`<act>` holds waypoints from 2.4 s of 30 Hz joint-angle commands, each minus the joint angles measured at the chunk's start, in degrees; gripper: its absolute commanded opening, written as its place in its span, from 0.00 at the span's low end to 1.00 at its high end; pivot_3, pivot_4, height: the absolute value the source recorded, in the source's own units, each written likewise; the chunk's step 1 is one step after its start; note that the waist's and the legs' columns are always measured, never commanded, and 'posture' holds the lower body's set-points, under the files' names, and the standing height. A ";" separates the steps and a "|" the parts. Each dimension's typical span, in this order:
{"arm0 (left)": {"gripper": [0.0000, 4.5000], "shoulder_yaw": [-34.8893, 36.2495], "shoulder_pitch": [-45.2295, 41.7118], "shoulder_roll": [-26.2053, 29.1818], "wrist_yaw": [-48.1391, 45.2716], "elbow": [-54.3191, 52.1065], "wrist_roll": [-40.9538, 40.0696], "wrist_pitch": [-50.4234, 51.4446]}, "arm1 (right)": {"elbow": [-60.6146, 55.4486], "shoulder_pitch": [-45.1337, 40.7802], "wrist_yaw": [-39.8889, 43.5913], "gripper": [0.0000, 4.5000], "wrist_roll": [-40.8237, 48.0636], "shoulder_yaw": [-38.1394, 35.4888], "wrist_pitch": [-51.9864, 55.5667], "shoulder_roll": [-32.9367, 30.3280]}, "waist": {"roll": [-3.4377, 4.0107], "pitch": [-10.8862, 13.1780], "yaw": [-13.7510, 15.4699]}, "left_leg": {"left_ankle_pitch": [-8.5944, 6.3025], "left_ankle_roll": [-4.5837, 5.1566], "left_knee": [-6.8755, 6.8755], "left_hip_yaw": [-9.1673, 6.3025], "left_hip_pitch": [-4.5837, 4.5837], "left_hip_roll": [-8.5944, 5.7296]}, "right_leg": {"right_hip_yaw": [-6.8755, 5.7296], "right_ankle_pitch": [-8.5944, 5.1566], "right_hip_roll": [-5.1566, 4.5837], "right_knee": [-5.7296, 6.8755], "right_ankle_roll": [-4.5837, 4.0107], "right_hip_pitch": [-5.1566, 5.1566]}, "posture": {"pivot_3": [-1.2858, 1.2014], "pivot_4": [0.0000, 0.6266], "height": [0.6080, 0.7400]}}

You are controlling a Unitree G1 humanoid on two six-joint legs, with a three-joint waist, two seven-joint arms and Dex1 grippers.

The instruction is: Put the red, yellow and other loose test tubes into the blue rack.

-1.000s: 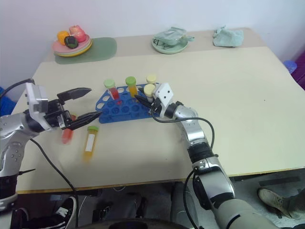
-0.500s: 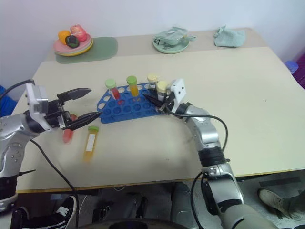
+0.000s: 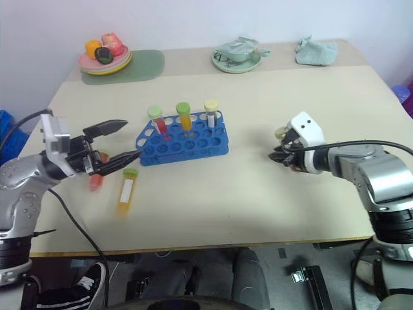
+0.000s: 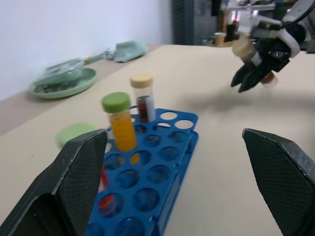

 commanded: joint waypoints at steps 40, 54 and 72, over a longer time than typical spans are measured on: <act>1.00 0.19 2.27 -1.56 2.72 -4.42 -0.39 -1.25 | 18.56 -13.13 11.88 0.17 -16.74 13.71 -6.43 1.05 | -0.10 -0.05 0.13 | -0.05 -0.08 0.03 0.05 0.00 0.44 | -0.02 0.41 0.44 -0.66 -0.14 0.23 | 0.52 0.24 1.00; 1.00 0.78 2.07 -0.92 2.74 -3.91 -0.51 -1.23 | 6.05 -9.35 17.92 0.17 -1.98 -2.27 -12.43 6.17 | -0.09 -0.05 0.12 | -0.06 -0.09 0.03 0.03 -0.08 0.48 | -0.02 0.41 0.47 -0.64 -0.14 0.13 | 0.52 0.24 1.00; 1.00 1.04 -1.46 1.24 0.89 -0.07 -0.46 -1.02 | 3.98 -2.62 -14.61 0.17 -5.94 -5.45 -43.94 47.81 | -0.06 -0.05 -0.49 | -0.14 -0.25 0.03 0.03 -0.04 0.67 | -0.03 0.51 0.74 -0.48 -0.29 0.02 | 0.52 0.24 1.00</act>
